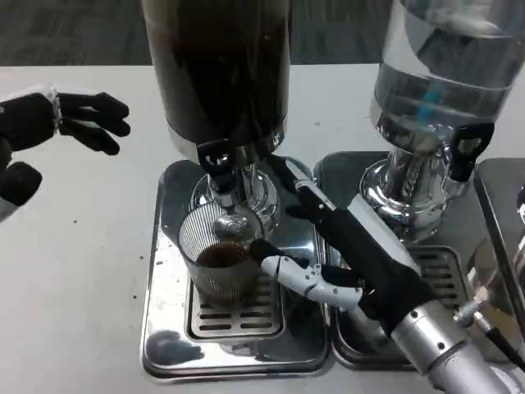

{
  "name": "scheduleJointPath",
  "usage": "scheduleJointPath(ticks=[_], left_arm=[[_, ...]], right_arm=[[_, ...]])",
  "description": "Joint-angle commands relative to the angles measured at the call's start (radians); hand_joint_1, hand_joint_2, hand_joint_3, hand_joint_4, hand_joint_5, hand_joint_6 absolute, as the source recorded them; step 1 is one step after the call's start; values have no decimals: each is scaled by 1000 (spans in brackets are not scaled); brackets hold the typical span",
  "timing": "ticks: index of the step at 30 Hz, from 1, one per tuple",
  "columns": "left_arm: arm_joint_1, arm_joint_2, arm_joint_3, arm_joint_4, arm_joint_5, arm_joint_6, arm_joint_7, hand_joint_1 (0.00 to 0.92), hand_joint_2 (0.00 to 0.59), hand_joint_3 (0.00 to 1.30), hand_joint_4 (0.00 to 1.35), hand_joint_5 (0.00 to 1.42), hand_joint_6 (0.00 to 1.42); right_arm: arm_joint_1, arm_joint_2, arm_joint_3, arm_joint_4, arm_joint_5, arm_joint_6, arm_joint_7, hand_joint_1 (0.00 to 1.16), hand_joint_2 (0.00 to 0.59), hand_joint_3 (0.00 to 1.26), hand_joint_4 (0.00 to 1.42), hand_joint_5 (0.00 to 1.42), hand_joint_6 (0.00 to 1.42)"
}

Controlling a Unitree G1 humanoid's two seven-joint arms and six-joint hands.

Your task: Grasp the cup under the faucet to collect the drink, then remove the cup.

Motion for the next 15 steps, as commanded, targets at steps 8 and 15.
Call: scheduleJointPath(ticks=[8,15], left_arm=[[30,4,-5,15,11,-12,18,0,76,494,509,578,565],[43,0,-7,14,16,-12,26,0,82,509,522,580,568]], right_arm=[[-40,5,17,67,-8,-2,-2,507,256,0,0,0,95],[-55,4,13,103,-22,-4,-18,464,216,0,0,0,95]])
